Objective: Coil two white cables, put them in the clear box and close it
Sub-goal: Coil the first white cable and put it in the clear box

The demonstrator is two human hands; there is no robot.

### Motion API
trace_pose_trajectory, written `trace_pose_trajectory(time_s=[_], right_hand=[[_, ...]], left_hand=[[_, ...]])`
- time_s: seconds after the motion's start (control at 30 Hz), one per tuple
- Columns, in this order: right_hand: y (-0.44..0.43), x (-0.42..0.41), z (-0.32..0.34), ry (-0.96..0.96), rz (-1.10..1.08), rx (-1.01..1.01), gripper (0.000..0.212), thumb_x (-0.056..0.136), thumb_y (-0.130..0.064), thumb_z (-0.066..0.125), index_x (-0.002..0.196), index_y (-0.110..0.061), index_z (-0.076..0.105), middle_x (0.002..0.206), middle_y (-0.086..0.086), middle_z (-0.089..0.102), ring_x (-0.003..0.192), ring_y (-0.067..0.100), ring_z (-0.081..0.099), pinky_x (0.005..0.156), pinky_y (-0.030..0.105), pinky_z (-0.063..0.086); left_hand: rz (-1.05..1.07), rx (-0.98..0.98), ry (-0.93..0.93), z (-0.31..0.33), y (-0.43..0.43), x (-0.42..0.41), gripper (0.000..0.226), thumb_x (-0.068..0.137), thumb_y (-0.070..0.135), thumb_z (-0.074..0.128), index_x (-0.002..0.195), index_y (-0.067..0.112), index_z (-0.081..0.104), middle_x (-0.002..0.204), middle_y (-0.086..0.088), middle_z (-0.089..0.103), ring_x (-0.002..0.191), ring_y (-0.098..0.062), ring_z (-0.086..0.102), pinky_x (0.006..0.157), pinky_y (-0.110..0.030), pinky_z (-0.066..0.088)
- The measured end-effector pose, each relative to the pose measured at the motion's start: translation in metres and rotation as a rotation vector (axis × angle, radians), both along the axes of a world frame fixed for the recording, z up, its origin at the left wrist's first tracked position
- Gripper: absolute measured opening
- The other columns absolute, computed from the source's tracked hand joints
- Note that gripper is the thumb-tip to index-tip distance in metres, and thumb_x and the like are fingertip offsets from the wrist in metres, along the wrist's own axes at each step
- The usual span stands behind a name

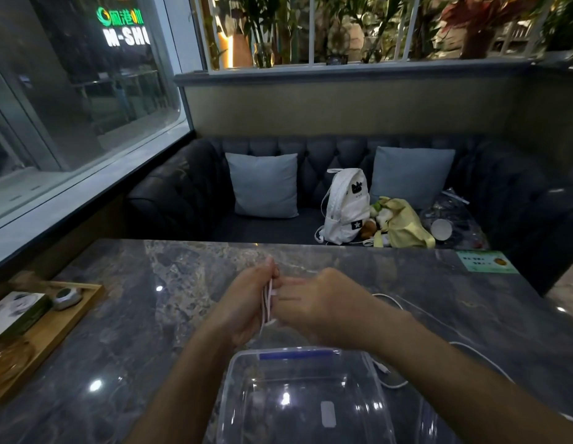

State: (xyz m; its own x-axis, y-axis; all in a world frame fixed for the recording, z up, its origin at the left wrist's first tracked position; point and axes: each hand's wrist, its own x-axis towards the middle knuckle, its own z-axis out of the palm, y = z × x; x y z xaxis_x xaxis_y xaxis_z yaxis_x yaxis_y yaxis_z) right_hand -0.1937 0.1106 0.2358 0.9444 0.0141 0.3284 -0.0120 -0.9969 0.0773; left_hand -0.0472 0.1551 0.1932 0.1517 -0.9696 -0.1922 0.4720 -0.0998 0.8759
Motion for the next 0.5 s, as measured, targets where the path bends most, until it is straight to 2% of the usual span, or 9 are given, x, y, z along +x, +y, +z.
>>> trace_pose_trajectory(time_s=[0.07, 0.13, 0.3, 0.43, 0.5], right_hand=[[-0.007, 0.001, 0.004, -0.048, -0.024, 0.078, 0.004, 0.076, -0.011, 0.067, 0.076, -0.008, 0.069, 0.074, 0.005, 0.071, 0.059, 0.024, 0.065, 0.042, 0.031, 0.049], [-0.015, 0.000, 0.004, -0.053, -0.077, 0.160, 0.012, 0.082, -0.017, 0.063, 0.081, -0.006, 0.070, 0.080, 0.008, 0.072, 0.066, 0.027, 0.066, 0.049, 0.036, 0.051], [-0.024, -0.002, -0.002, -0.163, -0.128, 0.203, 0.009, 0.076, -0.018, 0.070, 0.078, -0.009, 0.070, 0.072, 0.004, 0.071, 0.064, 0.021, 0.067, 0.051, 0.026, 0.046], [-0.033, -0.003, -0.002, -0.196, -0.168, 0.324, 0.008, 0.079, -0.025, 0.067, 0.080, -0.019, 0.072, 0.077, -0.005, 0.072, 0.072, 0.011, 0.064, 0.060, 0.019, 0.040], [-0.040, -0.002, -0.004, -0.197, -0.213, 0.390, 0.012, 0.080, -0.028, 0.067, 0.081, -0.017, 0.070, 0.078, -0.002, 0.070, 0.072, 0.014, 0.062, 0.062, 0.026, 0.043]], left_hand=[[-0.075, 0.008, -0.098, -0.001, 0.003, -0.001, 0.038, 0.095, 0.034, 0.037, 0.074, 0.005, 0.050, 0.051, -0.009, 0.054, 0.038, -0.015, 0.051, 0.036, -0.020, 0.043], [-0.135, -0.010, -0.183, -0.001, 0.004, -0.001, 0.045, 0.097, 0.034, 0.035, 0.069, 0.006, 0.055, 0.045, -0.007, 0.050, 0.030, -0.011, 0.041, 0.033, -0.016, 0.035], [-0.216, 0.022, -0.361, 0.000, 0.004, -0.003, 0.049, 0.099, 0.027, 0.030, 0.053, 0.018, 0.047, 0.039, 0.003, 0.036, 0.034, -0.006, 0.021, 0.035, -0.014, 0.018], [-0.248, 0.067, -0.328, -0.001, 0.003, -0.003, 0.045, 0.097, 0.032, 0.033, 0.056, 0.020, 0.048, 0.038, 0.009, 0.027, 0.033, -0.004, 0.017, 0.033, -0.011, 0.018], [-0.255, 0.059, -0.256, -0.001, 0.004, -0.001, 0.043, 0.093, 0.036, 0.038, 0.054, 0.020, 0.048, 0.038, 0.010, 0.026, 0.031, -0.003, 0.017, 0.033, -0.009, 0.018]])
